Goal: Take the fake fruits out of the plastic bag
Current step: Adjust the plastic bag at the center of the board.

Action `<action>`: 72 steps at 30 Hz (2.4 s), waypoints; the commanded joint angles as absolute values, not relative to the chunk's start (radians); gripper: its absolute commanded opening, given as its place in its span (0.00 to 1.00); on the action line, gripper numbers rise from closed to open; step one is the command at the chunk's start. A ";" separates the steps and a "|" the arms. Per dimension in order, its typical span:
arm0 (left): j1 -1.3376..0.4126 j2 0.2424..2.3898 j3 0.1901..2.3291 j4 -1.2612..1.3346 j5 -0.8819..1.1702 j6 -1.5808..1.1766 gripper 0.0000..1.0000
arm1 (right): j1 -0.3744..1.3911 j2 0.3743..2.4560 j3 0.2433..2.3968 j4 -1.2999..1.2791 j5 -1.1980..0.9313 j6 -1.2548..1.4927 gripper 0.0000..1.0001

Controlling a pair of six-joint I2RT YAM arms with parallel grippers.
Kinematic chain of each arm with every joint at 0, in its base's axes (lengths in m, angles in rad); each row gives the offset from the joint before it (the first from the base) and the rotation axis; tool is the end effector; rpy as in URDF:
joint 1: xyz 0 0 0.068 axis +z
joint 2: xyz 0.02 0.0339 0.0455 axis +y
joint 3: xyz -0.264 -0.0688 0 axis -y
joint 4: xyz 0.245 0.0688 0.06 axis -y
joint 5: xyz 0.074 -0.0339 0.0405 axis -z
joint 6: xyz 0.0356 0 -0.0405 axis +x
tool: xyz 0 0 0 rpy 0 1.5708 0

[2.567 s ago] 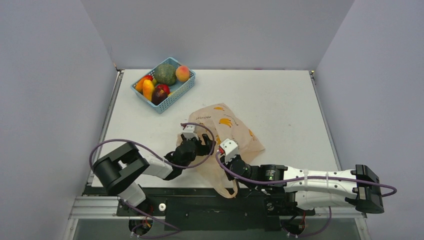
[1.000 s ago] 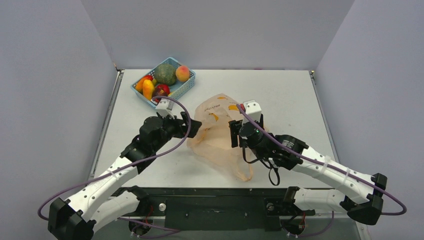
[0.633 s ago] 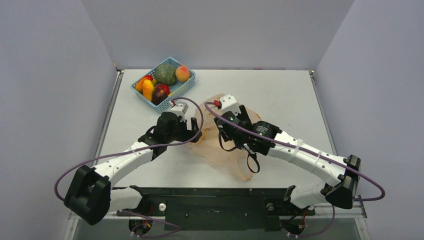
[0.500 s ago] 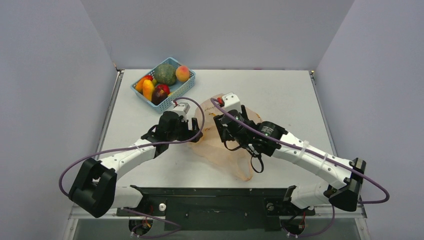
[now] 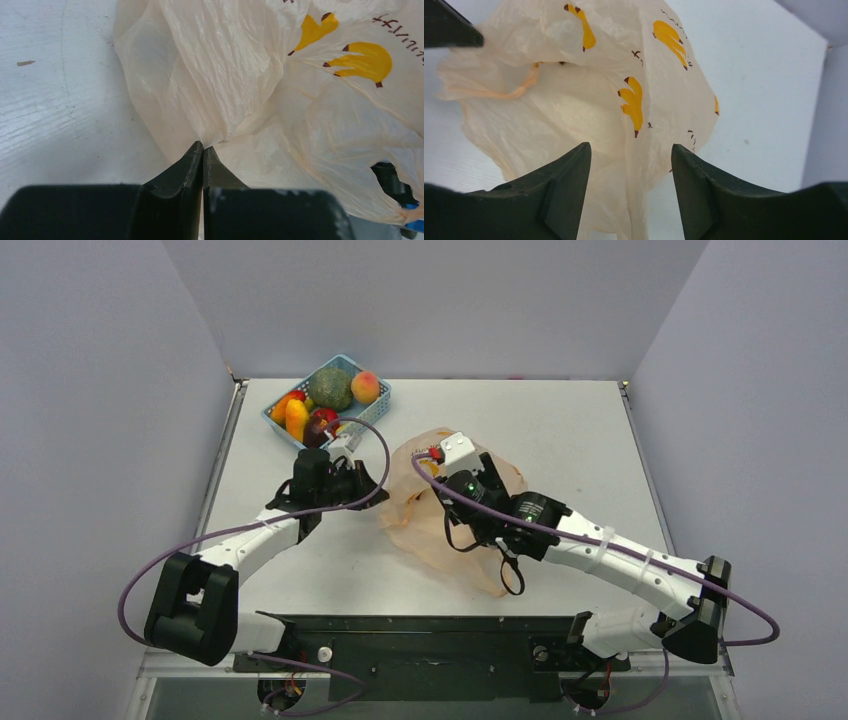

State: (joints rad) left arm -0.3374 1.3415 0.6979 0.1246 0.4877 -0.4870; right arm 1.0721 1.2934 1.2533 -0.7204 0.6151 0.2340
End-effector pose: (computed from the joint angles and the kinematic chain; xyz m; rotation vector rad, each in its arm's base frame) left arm 0.2620 -0.1096 0.2193 0.1497 2.1781 -0.9950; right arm 0.1470 0.2269 0.3465 -0.6070 2.0821 0.0179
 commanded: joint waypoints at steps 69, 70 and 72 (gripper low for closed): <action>-0.883 1.122 0.384 0.780 -0.145 -0.777 0.51 | 0.951 1.480 1.320 -0.291 0.244 0.020 0.00; -0.885 1.184 0.385 0.843 -0.164 -0.777 0.49 | 0.949 1.478 1.326 -0.292 0.241 0.035 0.00; -0.888 1.262 0.382 0.937 -0.184 -0.785 0.48 | 0.938 1.476 1.337 -0.302 0.278 0.081 0.00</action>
